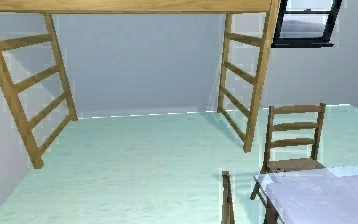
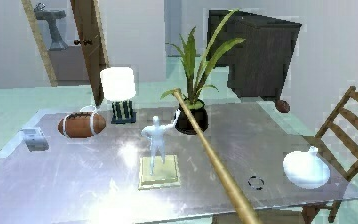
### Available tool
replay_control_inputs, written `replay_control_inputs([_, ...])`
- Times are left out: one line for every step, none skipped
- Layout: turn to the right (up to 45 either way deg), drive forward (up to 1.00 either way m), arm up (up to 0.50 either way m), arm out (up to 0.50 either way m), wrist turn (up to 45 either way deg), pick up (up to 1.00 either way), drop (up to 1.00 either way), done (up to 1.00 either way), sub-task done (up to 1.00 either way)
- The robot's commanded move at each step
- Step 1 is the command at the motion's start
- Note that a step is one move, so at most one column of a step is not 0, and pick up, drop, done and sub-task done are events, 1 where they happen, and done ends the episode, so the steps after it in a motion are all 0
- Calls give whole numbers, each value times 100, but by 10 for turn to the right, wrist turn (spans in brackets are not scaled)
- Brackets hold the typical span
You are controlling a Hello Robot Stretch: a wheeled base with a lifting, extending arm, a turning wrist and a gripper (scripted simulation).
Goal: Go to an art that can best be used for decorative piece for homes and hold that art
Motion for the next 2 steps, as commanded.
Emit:
replay_control_inputs([0, 0, 26, 0, 0, 0, 0, 0, 0])
replay_control_inputs([0, 0, 0, 34, 0, 0, 0, 0, 0])
